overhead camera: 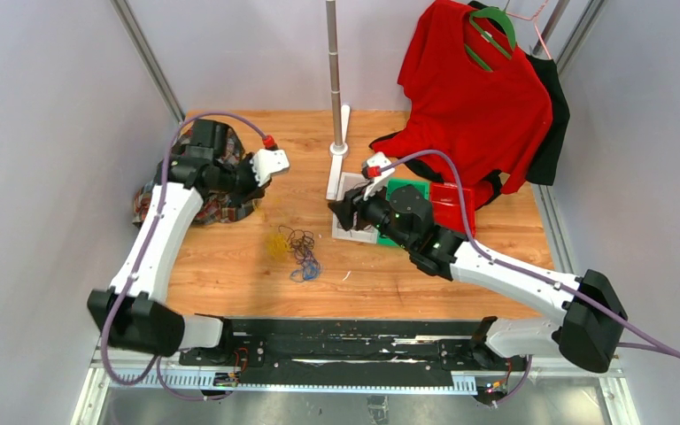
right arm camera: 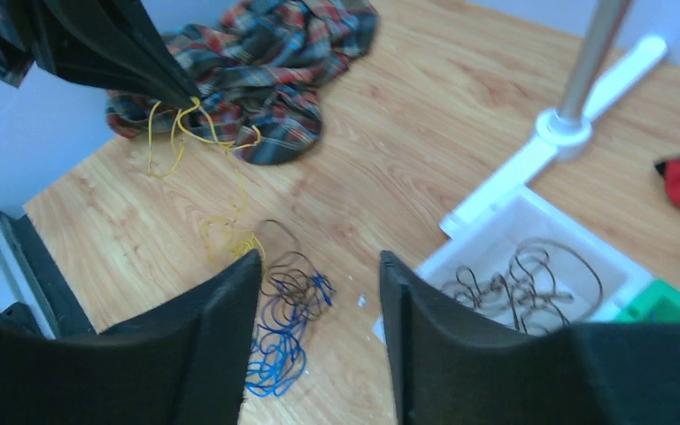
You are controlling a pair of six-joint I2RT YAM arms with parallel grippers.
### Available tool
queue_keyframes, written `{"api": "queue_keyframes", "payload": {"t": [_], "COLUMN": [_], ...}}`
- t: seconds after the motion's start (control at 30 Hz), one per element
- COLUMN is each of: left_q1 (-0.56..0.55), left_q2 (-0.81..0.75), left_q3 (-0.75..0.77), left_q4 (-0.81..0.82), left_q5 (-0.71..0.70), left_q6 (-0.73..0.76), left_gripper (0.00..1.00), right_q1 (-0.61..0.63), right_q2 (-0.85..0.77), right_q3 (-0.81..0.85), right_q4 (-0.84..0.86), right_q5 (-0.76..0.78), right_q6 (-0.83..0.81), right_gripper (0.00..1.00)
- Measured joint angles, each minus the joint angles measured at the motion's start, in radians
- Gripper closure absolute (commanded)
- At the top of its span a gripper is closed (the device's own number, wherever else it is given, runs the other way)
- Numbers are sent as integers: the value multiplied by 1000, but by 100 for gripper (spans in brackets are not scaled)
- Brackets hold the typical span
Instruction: Untangle the cables
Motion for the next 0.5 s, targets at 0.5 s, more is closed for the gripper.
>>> {"api": "queue_keyframes", "payload": {"t": [0.5], "left_q1": [-17], "left_q2": [-235], "left_q3": [222], "left_q4": [-124], "left_q5": [263], "left_q6": [-194], "left_gripper": [100], "right_q1": [167], "right_q2": [222], "right_q3": [238], "right_q4": [174], "right_q5": [-75], "right_q6": [-57], "right_gripper": [39]}}
